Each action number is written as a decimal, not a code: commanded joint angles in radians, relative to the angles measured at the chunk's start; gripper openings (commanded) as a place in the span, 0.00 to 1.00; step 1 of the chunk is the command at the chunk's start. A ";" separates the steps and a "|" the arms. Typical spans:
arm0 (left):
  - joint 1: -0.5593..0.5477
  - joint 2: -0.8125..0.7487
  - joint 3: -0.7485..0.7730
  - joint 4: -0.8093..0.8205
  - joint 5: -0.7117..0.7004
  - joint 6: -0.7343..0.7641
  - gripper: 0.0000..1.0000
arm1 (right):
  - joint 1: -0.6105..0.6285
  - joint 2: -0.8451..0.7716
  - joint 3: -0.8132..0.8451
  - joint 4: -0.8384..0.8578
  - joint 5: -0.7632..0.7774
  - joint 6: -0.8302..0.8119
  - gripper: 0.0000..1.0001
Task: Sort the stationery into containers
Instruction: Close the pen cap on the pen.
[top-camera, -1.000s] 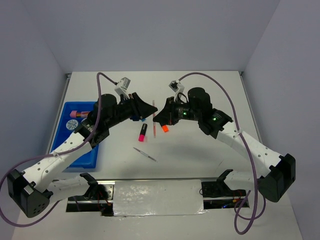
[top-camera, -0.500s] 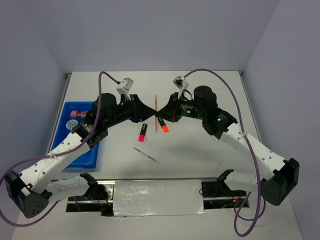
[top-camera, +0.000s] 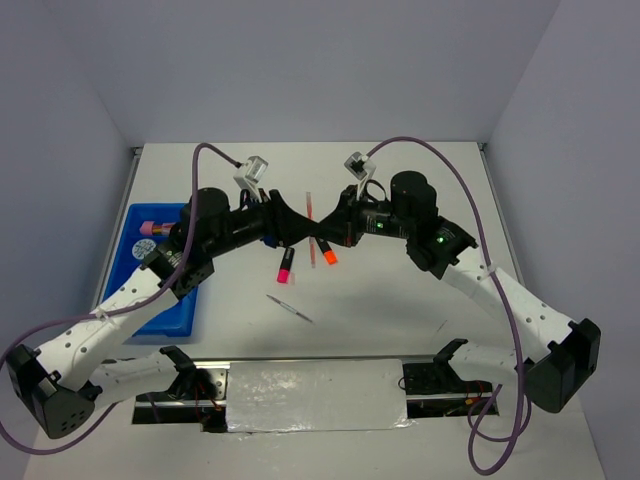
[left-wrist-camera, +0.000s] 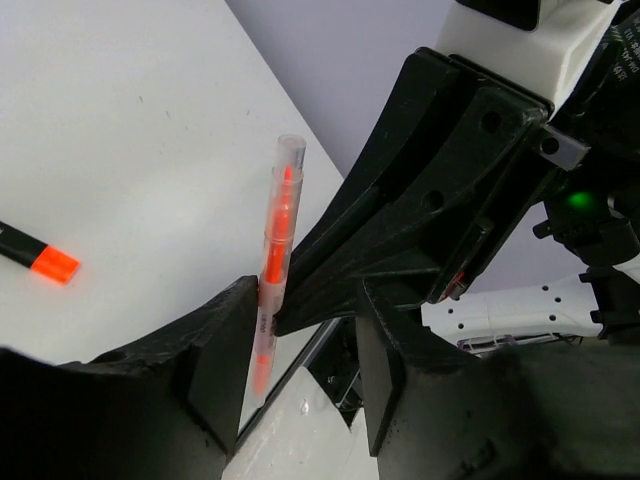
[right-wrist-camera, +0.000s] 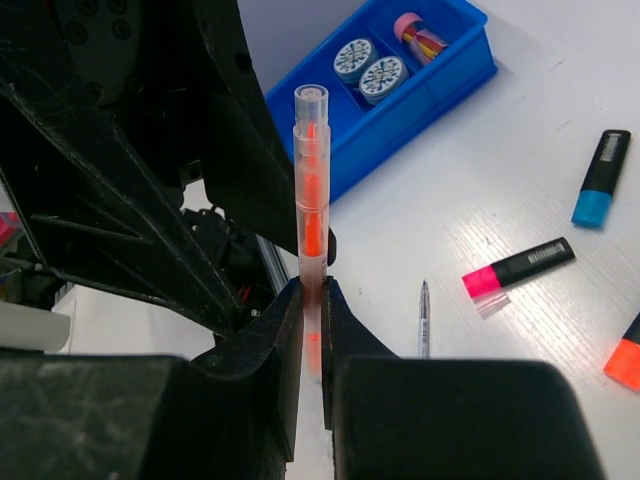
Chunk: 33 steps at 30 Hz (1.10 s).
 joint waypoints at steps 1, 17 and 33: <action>-0.006 -0.032 0.011 0.113 0.033 0.009 0.55 | 0.008 -0.034 0.034 0.053 -0.049 -0.013 0.00; -0.006 -0.052 -0.018 0.116 -0.045 0.009 0.36 | 0.019 -0.054 0.014 0.084 -0.121 -0.010 0.00; -0.006 -0.058 0.017 0.125 0.039 0.036 0.00 | 0.008 -0.017 -0.004 0.225 -0.331 0.065 0.75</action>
